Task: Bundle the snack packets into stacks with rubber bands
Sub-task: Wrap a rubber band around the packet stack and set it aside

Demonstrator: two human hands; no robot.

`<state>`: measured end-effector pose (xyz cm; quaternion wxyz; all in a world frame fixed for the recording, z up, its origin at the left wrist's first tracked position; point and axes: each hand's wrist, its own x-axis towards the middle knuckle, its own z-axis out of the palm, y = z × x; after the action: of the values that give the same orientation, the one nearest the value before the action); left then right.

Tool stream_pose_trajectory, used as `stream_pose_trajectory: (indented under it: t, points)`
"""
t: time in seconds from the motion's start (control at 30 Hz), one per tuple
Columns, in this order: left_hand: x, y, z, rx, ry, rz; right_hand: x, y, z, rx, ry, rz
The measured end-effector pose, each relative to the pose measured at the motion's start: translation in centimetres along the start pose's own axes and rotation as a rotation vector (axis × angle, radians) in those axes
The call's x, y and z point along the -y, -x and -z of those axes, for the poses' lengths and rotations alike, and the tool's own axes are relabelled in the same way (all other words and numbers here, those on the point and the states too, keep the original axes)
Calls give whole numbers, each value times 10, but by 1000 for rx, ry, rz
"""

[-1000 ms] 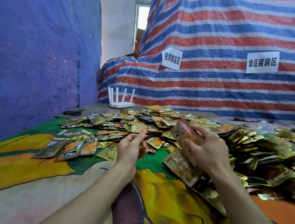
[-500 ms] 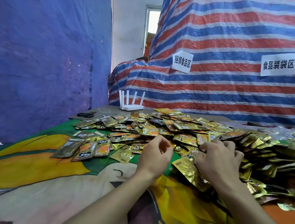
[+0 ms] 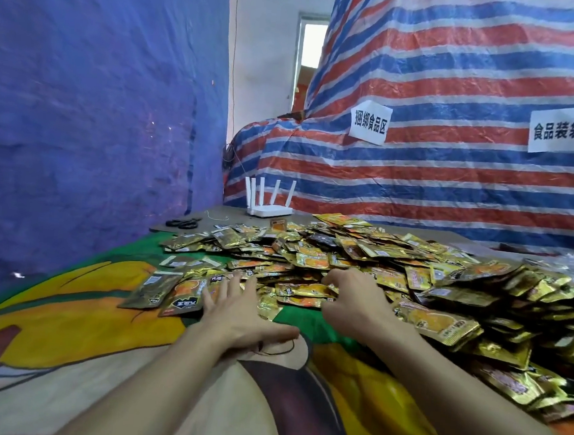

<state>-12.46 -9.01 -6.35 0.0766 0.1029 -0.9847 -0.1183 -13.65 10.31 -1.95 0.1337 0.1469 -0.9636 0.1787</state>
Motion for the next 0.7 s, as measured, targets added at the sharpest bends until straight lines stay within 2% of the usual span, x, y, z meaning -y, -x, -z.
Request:
stream_pose_trajectory:
  t: [0.17,0.3,0.4,0.5,0.7]
  points:
    - [5,-2,-7,39,-16,142,9,-39,-27,205,4,-1]
    - [8,-3,-8,-38,-25,205,-2,-57,-46,335,-132,-141]
    - [7,-3,-3,-138,-82,145,-12,-65,-55,284,-144,-201]
    - [3,3,3,-220,-111,86,-16,-65,-64,195,-46,-207]
    - [-6,8,0,-329,-295,-128,-14,-55,-68,-48,97,-59]
